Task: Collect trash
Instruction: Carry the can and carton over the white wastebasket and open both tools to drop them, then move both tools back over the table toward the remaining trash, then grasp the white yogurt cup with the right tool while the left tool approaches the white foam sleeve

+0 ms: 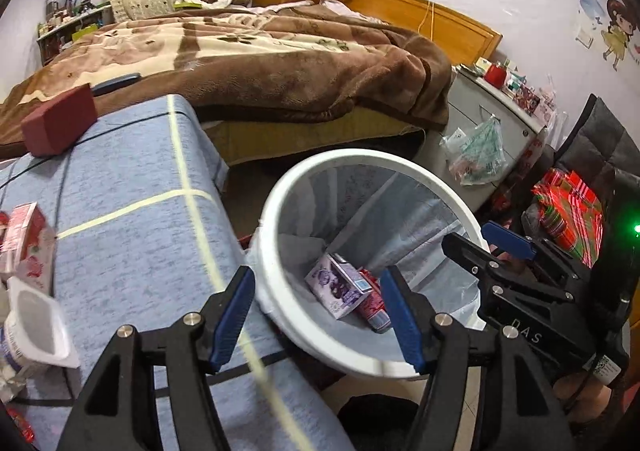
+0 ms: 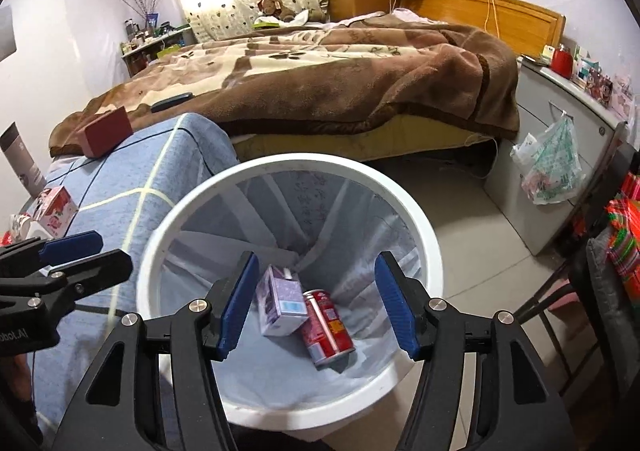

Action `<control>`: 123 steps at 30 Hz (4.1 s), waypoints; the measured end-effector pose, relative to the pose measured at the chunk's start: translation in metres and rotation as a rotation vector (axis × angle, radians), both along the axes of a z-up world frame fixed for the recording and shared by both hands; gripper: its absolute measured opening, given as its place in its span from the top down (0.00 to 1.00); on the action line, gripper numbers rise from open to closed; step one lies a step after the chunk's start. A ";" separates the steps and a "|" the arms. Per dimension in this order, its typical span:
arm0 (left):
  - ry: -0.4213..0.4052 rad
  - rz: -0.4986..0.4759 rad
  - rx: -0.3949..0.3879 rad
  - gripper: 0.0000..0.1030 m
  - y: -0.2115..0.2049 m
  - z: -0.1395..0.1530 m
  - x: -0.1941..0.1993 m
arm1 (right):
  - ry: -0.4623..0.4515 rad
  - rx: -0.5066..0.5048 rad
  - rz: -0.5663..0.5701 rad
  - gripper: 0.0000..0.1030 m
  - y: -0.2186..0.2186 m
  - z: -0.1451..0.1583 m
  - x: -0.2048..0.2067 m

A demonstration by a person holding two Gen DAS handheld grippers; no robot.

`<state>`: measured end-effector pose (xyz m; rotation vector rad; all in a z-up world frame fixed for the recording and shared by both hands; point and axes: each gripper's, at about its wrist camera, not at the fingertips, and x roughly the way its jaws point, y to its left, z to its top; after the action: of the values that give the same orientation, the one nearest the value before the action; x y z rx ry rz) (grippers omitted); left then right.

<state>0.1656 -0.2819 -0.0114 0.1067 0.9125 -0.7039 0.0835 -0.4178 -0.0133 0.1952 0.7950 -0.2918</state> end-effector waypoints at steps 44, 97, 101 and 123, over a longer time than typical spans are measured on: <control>-0.100 0.684 0.012 0.34 0.365 -0.004 -0.015 | -0.030 0.150 0.387 0.40 0.214 0.000 0.030; -0.078 0.528 0.203 0.34 0.399 -0.035 0.033 | 0.165 0.177 0.287 0.40 0.254 -0.021 0.111; -0.078 0.538 0.190 0.35 0.400 -0.034 0.030 | 0.151 0.142 0.305 0.43 0.254 -0.019 0.106; -0.139 0.555 0.306 0.37 0.395 -0.031 0.032 | 0.127 0.083 0.338 0.43 0.244 -0.019 0.097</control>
<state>0.1972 0.1135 -0.0420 0.1623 0.8579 -0.0385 0.1803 -0.1734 -0.0325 0.1178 0.9511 0.0485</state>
